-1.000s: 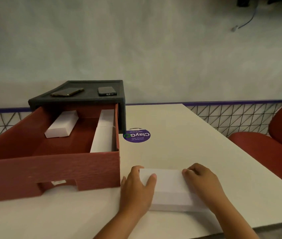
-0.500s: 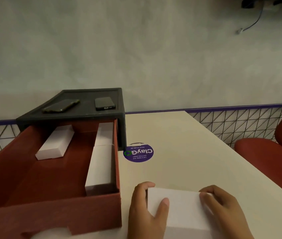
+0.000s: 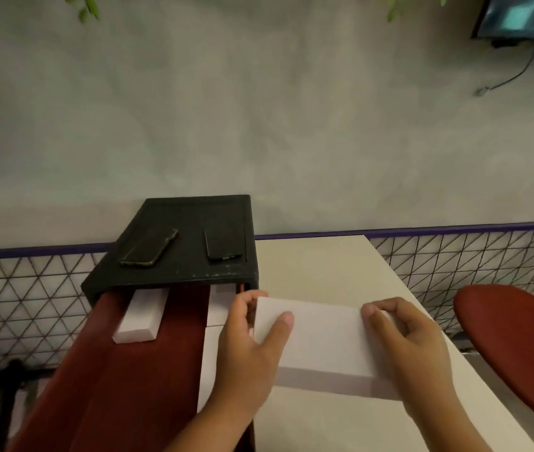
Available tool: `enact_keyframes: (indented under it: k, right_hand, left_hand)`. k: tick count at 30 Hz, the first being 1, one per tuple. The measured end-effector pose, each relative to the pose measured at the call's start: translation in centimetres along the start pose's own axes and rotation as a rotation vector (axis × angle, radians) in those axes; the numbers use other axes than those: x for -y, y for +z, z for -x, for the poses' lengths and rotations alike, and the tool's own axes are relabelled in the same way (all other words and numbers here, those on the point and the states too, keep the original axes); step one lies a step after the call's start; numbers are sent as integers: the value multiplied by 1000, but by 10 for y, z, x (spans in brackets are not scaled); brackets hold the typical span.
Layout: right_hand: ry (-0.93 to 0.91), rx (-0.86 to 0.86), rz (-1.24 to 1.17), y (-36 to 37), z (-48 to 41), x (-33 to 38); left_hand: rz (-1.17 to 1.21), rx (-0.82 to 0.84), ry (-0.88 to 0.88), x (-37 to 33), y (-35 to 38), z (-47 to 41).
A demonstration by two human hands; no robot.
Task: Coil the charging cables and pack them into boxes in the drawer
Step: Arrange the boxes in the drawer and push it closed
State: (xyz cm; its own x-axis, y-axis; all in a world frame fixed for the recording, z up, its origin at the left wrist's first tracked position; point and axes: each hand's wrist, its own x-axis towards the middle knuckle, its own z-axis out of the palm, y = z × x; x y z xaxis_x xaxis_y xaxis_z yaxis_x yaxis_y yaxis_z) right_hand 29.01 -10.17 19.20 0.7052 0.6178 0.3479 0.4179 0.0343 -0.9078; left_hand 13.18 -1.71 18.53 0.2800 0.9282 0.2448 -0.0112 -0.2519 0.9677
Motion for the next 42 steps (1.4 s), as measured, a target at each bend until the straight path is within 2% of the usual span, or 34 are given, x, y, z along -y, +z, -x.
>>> enact_keyframes:
  k: [5, 7, 11, 15, 18, 22, 25, 27, 29, 31, 33, 36, 42]
  right_hand:
    - [28, 58, -13, 26, -19, 27]
    - [38, 156, 14, 34, -23, 31]
    - [129, 600, 124, 42, -33, 40]
    - [-38, 1006, 450, 59, -40, 41]
    - [-101, 1158, 534, 83, -33, 39]
    - [-66, 1130, 367, 106, -24, 34]
    - [-2, 1037, 315, 124, -17, 34]
    - [25, 957, 299, 137, -10, 35]
    - [78, 871, 233, 153, -3, 38]
    - [142, 777, 139, 170, 7, 40]
    - [171, 707, 89, 188, 16, 44]
    - [205, 640, 41, 216, 32, 52]
    - [217, 558, 13, 261, 73, 56]
  left_hand:
    - [-60, -26, -110, -36, -19, -29]
    - [-93, -57, -124, -41, -28, -35]
    - [-171, -135, -179, -41, -50, -39]
    - [-291, -123, -207, -37, -63, -35]
    - [-394, -69, -176, -29, -71, -34]
    - [-384, -74, -190, -20, -89, -42]
    - [-350, -185, -195, -20, -99, -52]
    - [-231, -321, -204, -17, -106, -57]
    - [-3, -426, -272, -9, -117, -61]
    - [237, -386, -376, 2, -128, -58]
    - [310, -240, -455, 15, -134, -51]
    - [304, -141, -494, 29, -149, -47]
    - [83, -105, -356, 28, -195, -60]
